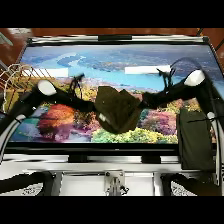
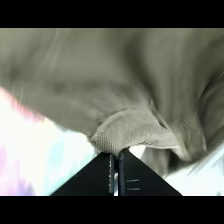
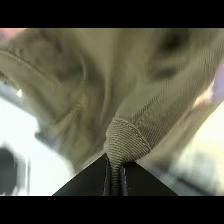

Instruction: Fold the shirts.

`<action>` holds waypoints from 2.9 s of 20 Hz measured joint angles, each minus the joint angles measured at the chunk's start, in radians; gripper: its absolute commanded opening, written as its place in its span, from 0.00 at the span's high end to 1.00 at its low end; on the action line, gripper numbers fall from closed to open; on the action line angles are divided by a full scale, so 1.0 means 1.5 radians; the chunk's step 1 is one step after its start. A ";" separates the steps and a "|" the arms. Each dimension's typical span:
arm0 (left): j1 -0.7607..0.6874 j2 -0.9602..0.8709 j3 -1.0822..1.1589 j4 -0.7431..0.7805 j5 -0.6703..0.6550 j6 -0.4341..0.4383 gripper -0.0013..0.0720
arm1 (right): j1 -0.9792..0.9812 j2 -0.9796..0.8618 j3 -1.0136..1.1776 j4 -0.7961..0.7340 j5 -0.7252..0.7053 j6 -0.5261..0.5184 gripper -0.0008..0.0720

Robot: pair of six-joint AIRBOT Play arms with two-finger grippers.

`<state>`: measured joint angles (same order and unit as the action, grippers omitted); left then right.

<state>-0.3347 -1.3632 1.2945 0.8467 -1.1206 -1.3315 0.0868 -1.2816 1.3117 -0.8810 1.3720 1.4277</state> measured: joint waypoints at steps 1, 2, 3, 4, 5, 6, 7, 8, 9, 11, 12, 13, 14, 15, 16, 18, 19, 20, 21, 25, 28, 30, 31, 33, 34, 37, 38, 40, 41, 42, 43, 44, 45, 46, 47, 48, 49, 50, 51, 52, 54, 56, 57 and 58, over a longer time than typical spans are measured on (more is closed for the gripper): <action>0.007 0.001 0.084 0.000 0.001 0.002 0.91 | 0.000 0.005 0.060 0.007 -0.032 -0.014 0.87; 0.016 0.002 0.180 0.000 0.004 0.003 0.91 | 0.000 0.010 0.130 0.012 -0.072 -0.027 0.87; 0.028 0.003 0.279 0.002 0.009 0.004 0.91 | 0.000 0.013 0.200 0.015 -0.117 -0.038 0.87; 0.040 0.006 0.364 0.002 0.018 0.004 0.91 | 0.000 0.015 0.260 0.018 -0.161 -0.044 0.87; 0.054 0.013 0.439 0.002 0.031 0.003 0.91 | 0.000 0.017 0.318 0.020 -0.205 -0.051 0.87; 0.068 0.025 0.487 0.003 0.045 -0.001 0.91 | -0.001 0.018 0.362 0.022 -0.236 -0.054 0.87; 0.083 0.044 0.516 0.007 0.055 -0.005 0.91 | -0.001 0.020 0.399 0.024 -0.258 -0.057 0.87; 0.095 0.067 0.523 0.011 0.064 -0.007 0.91 | -0.001 0.020 0.423 0.025 -0.264 -0.058 0.87; 0.107 0.093 0.514 0.018 0.068 -0.009 0.91 | 0.000 0.020 0.439 0.024 -0.262 -0.057 0.87; 0.125 0.148 0.467 0.057 0.055 -0.012 0.91 | 0.001 0.020 0.447 0.014 -0.222 -0.057 0.87; 0.130 0.169 0.438 0.081 0.034 -0.013 0.91 | 0.001 0.018 0.436 0.003 -0.191 -0.052 0.87; 0.132 0.185 0.402 0.102 0.011 -0.013 0.91 | 0.006 0.015 0.416 -0.012 -0.155 -0.048 0.87; 0.130 0.195 0.363 0.119 -0.015 -0.014 0.91 | 0.014 0.008 0.381 -0.032 -0.120 -0.043 0.87; 0.122 0.203 0.311 0.133 -0.038 -0.015 0.91 | 0.026 0.002 0.339 -0.049 -0.095 -0.039 0.87; 0.109 0.209 0.252 0.145 -0.051 -0.015 0.91 | 0.042 -0.005 0.287 -0.067 -0.082 -0.036 0.87; 0.074 0.216 0.126 0.157 -0.063 -0.012 0.91 | 0.076 -0.018 0.180 -0.099 -0.079 -0.034 0.87; 0.051 0.218 0.053 0.163 -0.061 -0.010 0.91 | 0.092 -0.025 0.127 -0.117 -0.084 -0.033 0.87; 0.031 0.219 -0.012 0.166 -0.053 -0.009 0.91 | 0.104 -0.030 0.087 -0.135 -0.085 -0.032 0.87; 0.007 0.222 -0.076 0.168 -0.044 -0.008 0.91 | 0.113 -0.033 0.050 -0.155 -0.085 -0.029 0.87; -0.086 0.233 -0.229 0.172 -0.031 -0.003 0.91 | 0.129 -0.040 -0.020 -0.247 -0.041 -0.021 0.87; -0.159 0.240 -0.267 0.168 -0.024 0.004 0.91 | 0.133 -0.042 -0.036 -0.319 -0.011 -0.008 0.87; -0.214 0.241 -0.278 0.160 -0.012 0.005 0.91 | 0.134 -0.042 -0.040 -0.355 -0.005 -0.001 0.87; -0.243 0.241 -0.282 0.152 0.000 0.005 0.91 | 0.134 -0.042 -0.041 -0.372 -0.006 0.001 0.87; -0.297 0.241 -0.287 0.135 0.038 -0.008 0.91 | 0.135 -0.042 -0.038 -0.409 -0.027 0.010 0.87; -0.322 0.239 -0.288 0.125 0.064 -0.017 0.91 | 0.135 -0.042 -0.032 -0.428 -0.044 0.016 0.87; -0.382 0.214 -0.291 0.107 0.158 -0.056 0.91 | 0.135 -0.042 0.000 -0.477 -0.138 0.033 0.87; -0.399 0.198 -0.291 0.096 0.195 -0.069 0.91 | 0.135 -0.043 0.013 -0.485 -0.183 0.038 0.87; -0.423 0.159 -0.291 0.064 0.268 -0.083 0.91 | 0.136 -0.043 0.031 -0.489 -0.274 0.047 0.87; -0.430 0.140 -0.291 0.047 0.307 -0.086 0.91 | 0.136 -0.043 0.037 -0.489 -0.313 0.052 0.87; -0.436 0.121 -0.291 0.030 0.341 -0.090 0.91 | 0.136 -0.044 0.041 -0.488 -0.346 0.057 0.87; -0.439 0.107 -0.291 0.016 0.372 -0.093 0.91 | 0.136 -0.046 0.044 -0.490 -0.370 0.061 0.87; -0.442 0.094 -0.290 0.006 0.401 -0.095 0.91 | 0.136 -0.048 0.046 -0.498 -0.385 0.064 0.87; -0.444 0.084 -0.288 -0.002 0.424 -0.098 0.91 | 0.136 -0.048 0.048 -0.507 -0.399 0.066 0.86; -0.446 0.076 -0.286 -0.008 0.446 -0.098 0.89 | 0.136 -0.049 0.049 -0.516 -0.410 0.070 0.76; -0.446 0.070 -0.285 -0.012 0.461 -0.098 0.55 | 0.136 -0.050 0.050 -0.523 -0.416 0.074 0.47; -0.447 0.066 -0.283 -0.015 0.472 -0.098 0.00 | 0.135 -0.050 0.051 -0.532 -0.424 0.081 0.28; -0.448 0.063 -0.282 -0.018 0.479 -0.100 0.02 | 0.135 -0.049 0.052 -0.536 -0.424 0.087 0.28; -0.445 0.062 -0.277 -0.022 0.484 -0.100 0.02 | 0.134 -0.049 0.052 -0.539 -0.411 0.096 0.27; -0.435 0.062 -0.270 -0.021 0.483 -0.100 0.02 | 0.135 -0.046 0.052 -0.540 -0.399 0.103 0.27; -0.419 0.063 -0.263 -0.020 0.463 -0.100 0.02 | 0.135 -0.040 0.052 -0.546 -0.385 0.109 0.27; -0.365 0.076 -0.241 -0.015 0.394 -0.097 0.02 | 0.135 -0.023 0.052 -0.569 -0.337 0.122 0.27; -0.280 0.104 -0.221 0.003 0.307 -0.090 0.02 | 0.126 0.002 0.053 -0.595 -0.277 0.131 0.27; -0.227 0.122 -0.214 0.011 0.256 -0.087 0.02 | 0.112 0.015 0.052 -0.598 -0.234 0.135 0.27; -0.172 0.137 -0.210 0.024 0.208 -0.087 0.02 | 0.093 0.026 0.052 -0.591 -0.192 0.135 0.27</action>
<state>-0.5930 -1.1572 0.9798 0.8822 -0.8082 -1.4624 0.2268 -1.2430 1.3891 -1.7668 1.0840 1.6302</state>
